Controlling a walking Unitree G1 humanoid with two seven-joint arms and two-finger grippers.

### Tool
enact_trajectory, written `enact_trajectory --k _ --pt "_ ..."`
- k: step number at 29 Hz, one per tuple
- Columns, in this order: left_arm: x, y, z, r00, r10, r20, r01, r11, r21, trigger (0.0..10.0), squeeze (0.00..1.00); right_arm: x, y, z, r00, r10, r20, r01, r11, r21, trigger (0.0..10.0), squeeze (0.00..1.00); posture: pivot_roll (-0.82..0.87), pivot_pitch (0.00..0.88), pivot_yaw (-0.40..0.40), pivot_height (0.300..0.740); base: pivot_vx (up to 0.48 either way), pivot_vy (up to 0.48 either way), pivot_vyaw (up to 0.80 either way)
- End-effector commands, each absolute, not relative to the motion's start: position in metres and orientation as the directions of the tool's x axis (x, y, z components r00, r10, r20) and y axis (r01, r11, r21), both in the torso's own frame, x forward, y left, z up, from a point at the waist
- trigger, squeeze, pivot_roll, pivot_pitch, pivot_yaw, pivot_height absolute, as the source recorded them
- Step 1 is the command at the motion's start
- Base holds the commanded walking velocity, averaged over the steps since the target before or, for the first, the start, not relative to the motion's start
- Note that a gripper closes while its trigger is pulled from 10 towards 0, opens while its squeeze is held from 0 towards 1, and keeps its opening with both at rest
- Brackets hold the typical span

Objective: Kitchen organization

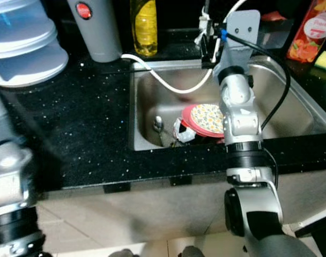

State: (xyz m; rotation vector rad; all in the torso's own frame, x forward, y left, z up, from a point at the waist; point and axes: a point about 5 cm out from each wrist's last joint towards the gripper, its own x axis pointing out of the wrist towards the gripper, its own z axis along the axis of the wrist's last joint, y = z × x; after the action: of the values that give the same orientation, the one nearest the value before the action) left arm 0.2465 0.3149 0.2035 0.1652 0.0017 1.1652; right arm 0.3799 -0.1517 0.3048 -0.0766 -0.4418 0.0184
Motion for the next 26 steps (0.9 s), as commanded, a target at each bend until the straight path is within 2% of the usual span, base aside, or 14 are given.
enact_trajectory --k 1,2,6,9,11,12,13,14,15,18,20,21,22,26 --pt "0.231 0.33 0.211 0.29 0.945 0.155 -0.952 0.268 0.146 10.0 0.0 0.381 -0.149 0.307 0.901 0.045 0.432 -0.016 0.997 -0.072 10.0 0.0 0.14 0.044 -0.036 0.74 0.0 0.0 0.0" --pt "0.225 0.337 0.214 0.253 0.952 0.172 -0.961 0.228 0.154 10.0 0.0 0.382 -0.149 0.307 0.901 0.048 0.431 -0.018 0.997 -0.072 10.0 0.0 0.14 0.046 -0.04 0.74 0.0 0.0 0.0" --pt "0.218 0.347 0.217 0.216 0.957 0.194 -0.968 0.184 0.172 10.0 0.0 0.382 -0.148 0.307 0.903 0.053 0.427 -0.024 0.997 -0.075 10.0 0.0 0.14 0.048 -0.044 0.74 0.0 0.0 0.0" --pt "0.205 0.365 0.22 0.157 0.966 0.204 -0.978 0.123 0.17 10.0 0.0 0.382 -0.148 0.305 0.904 0.06 0.422 -0.029 0.997 -0.078 10.0 0.0 0.14 0.052 -0.046 0.74 0.0 0.0 0.0" --pt "0.192 0.376 0.22 0.098 0.977 0.189 -0.988 0.072 0.136 10.0 0.0 0.383 -0.148 0.304 0.905 0.062 0.42 -0.031 0.996 -0.079 10.0 0.0 0.14 0.052 -0.046 0.74 0.0 0.0 0.0" --pt "0.192 0.376 0.22 0.098 0.977 0.189 -0.988 0.072 0.136 10.0 0.0 0.383 -0.148 0.304 0.905 0.062 0.42 -0.031 0.996 -0.079 10.0 0.0 0.14 0.052 -0.046 0.74 0.0 0.0 0.0" --pt "0.182 0.382 0.214 0.046 0.99 0.13 -0.997 0.037 0.071 10.0 0.0 0.383 -0.148 0.303 0.908 0.063 0.415 -0.032 0.996 -0.08 10.0 0.0 0.14 0.058 -0.054 0.74 0.0 0.0 0.0" --pt "0.179 0.383 0.212 0.031 0.993 0.111 -0.998 0.026 0.049 10.0 0.0 0.383 -0.148 0.303 0.908 0.064 0.414 -0.033 0.996 -0.081 10.0 0.0 0.14 0.058 -0.054 0.74 0.0 0.0 0.0" --pt "0.179 0.383 0.212 0.031 0.993 0.111 -0.998 0.026 0.049 10.0 0.0 0.383 -0.148 0.303 0.908 0.064 0.414 -0.033 0.996 -0.081 10.0 0.0 0.14 0.058 -0.054 0.74 0.0 0.0 0.0" --pt "0.18 0.385 0.204 0.049 0.999 -0.006 -0.994 0.048 -0.096 10.0 0.0 0.384 -0.148 0.303 0.909 0.074 0.411 -0.041 0.995 -0.088 10.0 0.0 0.14 0.066 -0.066 0.74 0.0 0.0 0.0" --pt "0.184 0.385 0.2 0.09 0.993 -0.075 -0.98 0.074 -0.187 10.0 0.0 0.384 -0.147 0.303 0.909 0.077 0.41 -0.044 0.995 -0.09 10.0 0.0 0.14 0.068 -0.071 0.74 0.0 0.0 0.0" --pt "0.184 0.385 0.2 0.09 0.993 -0.075 -0.98 0.074 -0.187 10.0 0.0 0.384 -0.147 0.303 0.909 0.077 0.41 -0.044 0.995 -0.09 10.0 0.0 0.14 0.068 -0.071 0.74 0.0 0.0 0.0" --pt "0.189 0.383 0.2 0.122 0.985 -0.125 -0.967 0.09 -0.239 10.0 0.0 0.384 -0.146 0.304 0.908 0.08 0.411 -0.046 0.995 -0.092 10.0 0.0 0.14 0.068 -0.071 0.74 0.0 0.0 0.0" --pt "0.196 0.381 0.194 0.193 0.95 -0.244 -0.952 0.121 -0.281 10.0 0.0 0.385 -0.146 0.304 0.907 0.083 0.412 -0.049 0.994 -0.093 10.0 0.0 0.14 0.068 -0.072 0.74 0.0 0.0 0.0"
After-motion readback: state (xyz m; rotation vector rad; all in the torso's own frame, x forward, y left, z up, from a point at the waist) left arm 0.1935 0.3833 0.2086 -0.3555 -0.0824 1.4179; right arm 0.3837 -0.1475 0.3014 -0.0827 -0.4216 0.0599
